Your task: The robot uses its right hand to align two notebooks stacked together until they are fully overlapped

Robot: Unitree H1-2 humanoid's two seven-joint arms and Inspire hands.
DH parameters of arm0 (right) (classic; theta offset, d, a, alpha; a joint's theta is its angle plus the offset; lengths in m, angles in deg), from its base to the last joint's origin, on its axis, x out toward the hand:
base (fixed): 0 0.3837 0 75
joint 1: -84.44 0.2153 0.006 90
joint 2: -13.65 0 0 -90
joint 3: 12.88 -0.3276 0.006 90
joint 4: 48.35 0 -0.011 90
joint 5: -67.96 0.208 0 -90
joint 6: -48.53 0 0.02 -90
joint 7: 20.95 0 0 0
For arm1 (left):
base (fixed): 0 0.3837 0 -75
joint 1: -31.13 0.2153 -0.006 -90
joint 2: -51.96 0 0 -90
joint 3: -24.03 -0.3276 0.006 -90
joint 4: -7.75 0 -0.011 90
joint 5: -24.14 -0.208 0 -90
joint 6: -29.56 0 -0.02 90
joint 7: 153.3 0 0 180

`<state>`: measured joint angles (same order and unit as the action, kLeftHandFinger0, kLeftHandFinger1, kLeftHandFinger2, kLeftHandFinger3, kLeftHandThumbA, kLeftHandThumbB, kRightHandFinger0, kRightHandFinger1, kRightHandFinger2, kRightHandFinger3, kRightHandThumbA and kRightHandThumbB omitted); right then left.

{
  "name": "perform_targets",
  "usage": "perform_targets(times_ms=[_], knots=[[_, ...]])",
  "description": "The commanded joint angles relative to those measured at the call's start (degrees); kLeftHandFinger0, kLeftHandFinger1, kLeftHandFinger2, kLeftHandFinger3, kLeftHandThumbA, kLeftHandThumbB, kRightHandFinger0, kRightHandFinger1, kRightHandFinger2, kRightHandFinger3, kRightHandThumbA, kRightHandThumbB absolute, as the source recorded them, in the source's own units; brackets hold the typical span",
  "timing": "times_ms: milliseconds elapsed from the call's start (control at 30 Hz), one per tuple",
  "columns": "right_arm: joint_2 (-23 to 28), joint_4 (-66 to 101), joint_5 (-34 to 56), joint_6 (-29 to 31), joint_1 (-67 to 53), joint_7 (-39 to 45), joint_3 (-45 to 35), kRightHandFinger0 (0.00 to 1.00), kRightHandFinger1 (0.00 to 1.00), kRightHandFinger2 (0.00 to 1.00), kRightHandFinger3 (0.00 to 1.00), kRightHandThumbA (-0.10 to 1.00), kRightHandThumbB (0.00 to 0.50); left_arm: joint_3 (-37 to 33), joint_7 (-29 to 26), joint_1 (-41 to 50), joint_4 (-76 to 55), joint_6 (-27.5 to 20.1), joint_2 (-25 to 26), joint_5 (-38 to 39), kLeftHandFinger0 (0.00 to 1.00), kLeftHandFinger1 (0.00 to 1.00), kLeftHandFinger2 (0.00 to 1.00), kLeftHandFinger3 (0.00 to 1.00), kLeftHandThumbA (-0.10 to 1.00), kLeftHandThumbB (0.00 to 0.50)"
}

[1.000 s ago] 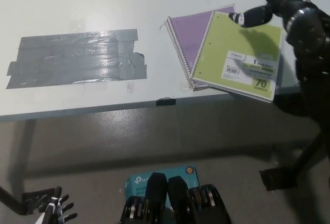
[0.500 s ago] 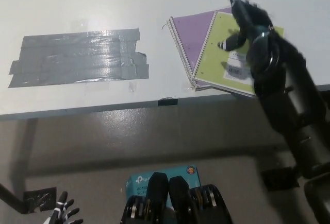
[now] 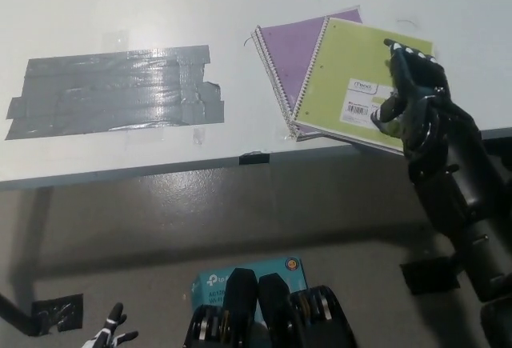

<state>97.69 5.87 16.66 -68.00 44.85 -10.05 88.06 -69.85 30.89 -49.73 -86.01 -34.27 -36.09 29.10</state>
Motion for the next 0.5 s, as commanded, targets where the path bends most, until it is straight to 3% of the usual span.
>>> perform_targets(times_ms=[0,167,267,467], knots=[[-2.15,-0.62,-2.85,-0.40,0.82,-2.69,-1.98,1.00,1.00,1.00,1.00,1.00,0.177,-0.07,1.76,0.41,-1.51,0.76,1.47,-0.45,0.82,0.83,0.91,1.00,1.00,0.481],[-5.31,-0.44,-2.96,-0.40,-0.47,-2.31,-3.91,1.00,1.00,1.00,1.00,1.00,0.230,-0.15,2.39,0.30,-1.77,0.76,0.99,-0.50,0.76,0.80,0.92,1.00,1.00,0.482],[-6.26,-1.05,-2.36,-0.40,-1.20,-2.89,-4.37,1.00,1.00,1.00,1.00,1.00,0.231,-0.15,2.85,0.12,-1.71,0.57,0.98,-0.71,0.73,0.80,0.93,1.00,1.00,0.484],[-5.85,-2.31,-0.85,-0.40,-2.42,-4.91,-4.14,1.00,1.00,1.00,1.00,1.00,0.220,0.20,2.99,0.15,-1.69,0.11,0.71,-0.74,0.79,0.84,0.96,1.00,1.00,0.500]])
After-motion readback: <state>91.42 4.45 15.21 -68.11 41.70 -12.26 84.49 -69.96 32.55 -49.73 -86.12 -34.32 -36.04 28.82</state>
